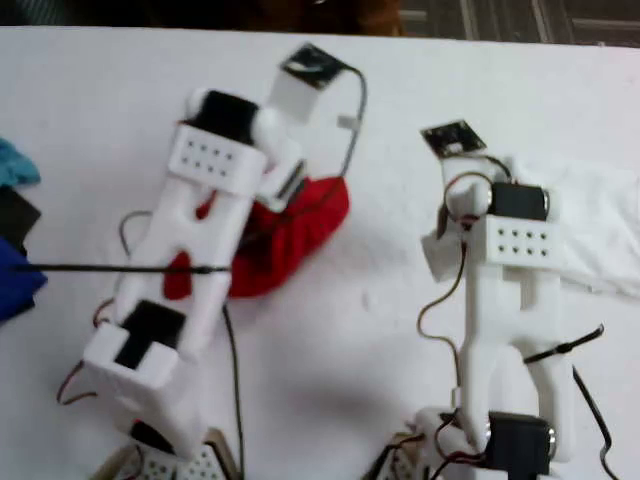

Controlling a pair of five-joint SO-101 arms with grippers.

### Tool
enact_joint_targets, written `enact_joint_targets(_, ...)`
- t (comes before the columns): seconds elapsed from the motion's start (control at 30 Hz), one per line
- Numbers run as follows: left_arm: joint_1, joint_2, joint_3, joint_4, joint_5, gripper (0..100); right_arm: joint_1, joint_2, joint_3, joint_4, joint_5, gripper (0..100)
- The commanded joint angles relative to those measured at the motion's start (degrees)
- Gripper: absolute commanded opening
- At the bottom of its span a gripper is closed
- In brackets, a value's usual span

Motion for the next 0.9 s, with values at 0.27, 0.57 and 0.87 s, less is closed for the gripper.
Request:
enact_joint_targets(0.27, -29.89, -3.25, 1.71, 0.88, 0.35, 30, -4.79, -1.8, -12.48, -3.56, 0.62, 21.2)
enact_joint_targets(0.57, -45.36, -3.25, 21.14, 0.79, 0.0, 30, -31.87, 18.68, -18.64, -11.3, 2.02, 21.2)
enact_joint_targets(0.87, -56.97, -3.25, 29.67, -0.88, -8.44, 30, -40.84, 43.56, -45.01, -5.41, 3.34, 21.2)
